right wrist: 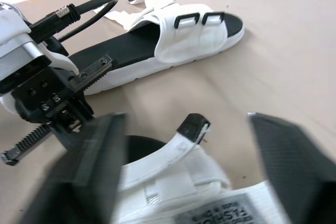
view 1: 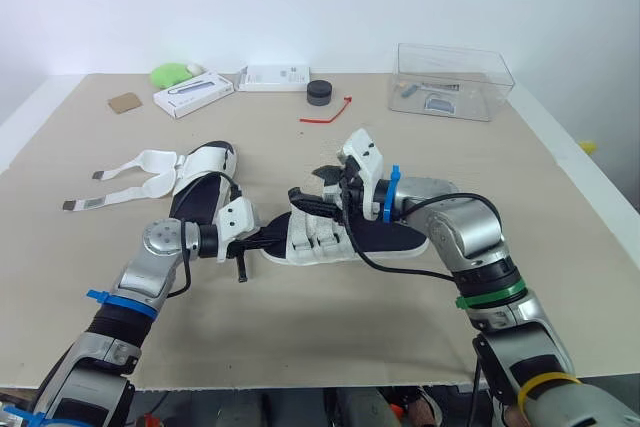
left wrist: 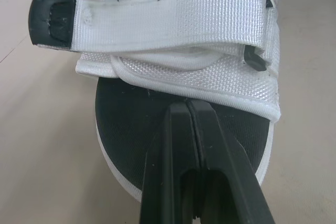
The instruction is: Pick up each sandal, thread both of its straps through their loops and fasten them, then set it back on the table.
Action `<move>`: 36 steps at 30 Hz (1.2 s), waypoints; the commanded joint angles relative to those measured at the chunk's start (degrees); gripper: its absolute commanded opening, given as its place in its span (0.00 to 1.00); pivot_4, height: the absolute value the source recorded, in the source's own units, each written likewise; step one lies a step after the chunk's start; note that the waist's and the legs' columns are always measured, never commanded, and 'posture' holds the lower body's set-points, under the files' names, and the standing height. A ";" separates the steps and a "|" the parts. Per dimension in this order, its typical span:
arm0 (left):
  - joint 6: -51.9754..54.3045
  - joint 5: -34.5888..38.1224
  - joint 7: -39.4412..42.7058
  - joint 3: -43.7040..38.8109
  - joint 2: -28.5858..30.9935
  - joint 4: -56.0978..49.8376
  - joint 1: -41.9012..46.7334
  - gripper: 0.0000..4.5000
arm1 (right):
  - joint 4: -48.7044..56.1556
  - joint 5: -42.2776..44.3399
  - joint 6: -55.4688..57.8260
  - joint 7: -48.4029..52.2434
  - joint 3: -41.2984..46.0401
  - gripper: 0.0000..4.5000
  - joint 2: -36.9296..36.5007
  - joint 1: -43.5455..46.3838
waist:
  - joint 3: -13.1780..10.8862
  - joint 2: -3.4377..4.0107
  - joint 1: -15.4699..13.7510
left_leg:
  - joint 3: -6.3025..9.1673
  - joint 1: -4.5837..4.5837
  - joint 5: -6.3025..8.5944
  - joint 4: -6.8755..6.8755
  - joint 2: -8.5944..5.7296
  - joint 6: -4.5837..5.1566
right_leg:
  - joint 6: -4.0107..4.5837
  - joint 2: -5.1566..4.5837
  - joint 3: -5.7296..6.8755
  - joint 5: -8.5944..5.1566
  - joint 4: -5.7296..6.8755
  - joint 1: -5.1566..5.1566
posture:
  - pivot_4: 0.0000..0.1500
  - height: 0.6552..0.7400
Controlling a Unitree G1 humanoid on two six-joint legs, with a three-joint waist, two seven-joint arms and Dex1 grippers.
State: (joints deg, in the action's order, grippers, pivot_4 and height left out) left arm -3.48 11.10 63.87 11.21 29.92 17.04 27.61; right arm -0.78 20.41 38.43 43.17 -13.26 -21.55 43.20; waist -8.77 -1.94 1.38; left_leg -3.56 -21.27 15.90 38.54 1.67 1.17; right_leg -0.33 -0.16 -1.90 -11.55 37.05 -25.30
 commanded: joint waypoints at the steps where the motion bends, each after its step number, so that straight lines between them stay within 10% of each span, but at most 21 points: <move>1: 1.63 -2.75 -0.19 1.23 0.64 2.14 -1.26 0.00 | 2.94 -2.31 -5.92 1.46 -0.14 0.96 -0.19 1.25 | 0.00 0.00 0.00 | -0.01 0.00 0.00 0.00 0.00 0.00 | 0.00 0.00 0.00 0.00 0.00 0.00 | 1.00 1.00; 6: 1.40 -2.73 -0.17 1.20 0.43 2.54 -0.93 0.00 | 3.24 -1.66 -8.10 4.56 -0.44 0.85 2.04 2.83 | 0.00 0.00 0.02 | 0.00 0.00 0.00 0.00 0.00 0.00 | -0.01 0.01 0.01 0.00 0.00 0.00 | 1.00 1.00; 14: 1.32 -2.73 -0.17 1.59 0.18 1.39 -1.38 0.00 | -7.55 -6.39 -8.18 8.01 -4.80 0.03 4.69 6.93 | 0.00 0.00 0.04 | -0.01 0.03 0.00 0.00 0.00 0.00 | 0.02 0.00 0.05 0.01 0.00 0.01 | 1.00 1.00; 25: 1.26 -2.58 -0.47 1.56 0.20 -0.26 -2.11 0.00 | -22.59 -16.32 -13.11 13.80 -10.56 0.01 2.80 11.84 | 0.00 0.00 0.03 | -0.02 -0.04 0.02 0.00 -0.08 -0.01 | 0.21 -0.04 0.06 0.11 -0.01 -0.02 | 1.00 1.00; 32: 1.51 -2.45 -1.60 1.20 0.34 -2.94 -3.73 0.00 | -18.64 -11.45 -10.66 12.05 0.95 0.01 -0.11 14.85 | -0.01 0.01 0.02 | -0.01 -0.10 0.02 -0.01 -0.08 -0.01 | 0.23 -0.13 0.04 0.12 -0.01 -0.05 | 1.00 1.00; 36: 3.51 -0.48 -3.52 -0.03 -0.50 -7.59 -4.13 0.00 | -18.16 -9.33 -11.10 14.85 6.55 0.29 -7.04 13.62 | -0.02 0.03 -0.02 | 0.02 -0.19 0.10 -0.02 -0.08 -0.12 | 0.22 -0.26 0.04 0.08 -0.07 -0.09 | 1.00 1.00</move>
State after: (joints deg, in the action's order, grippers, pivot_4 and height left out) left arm -1.87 10.74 60.98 11.22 29.62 10.84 24.46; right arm -20.99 9.55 28.06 56.51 -9.78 -26.95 56.27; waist -8.78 -1.91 1.36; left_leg -3.51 -21.49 16.06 38.51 1.58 1.06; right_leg -0.12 -0.41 -1.87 -11.52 36.95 -25.38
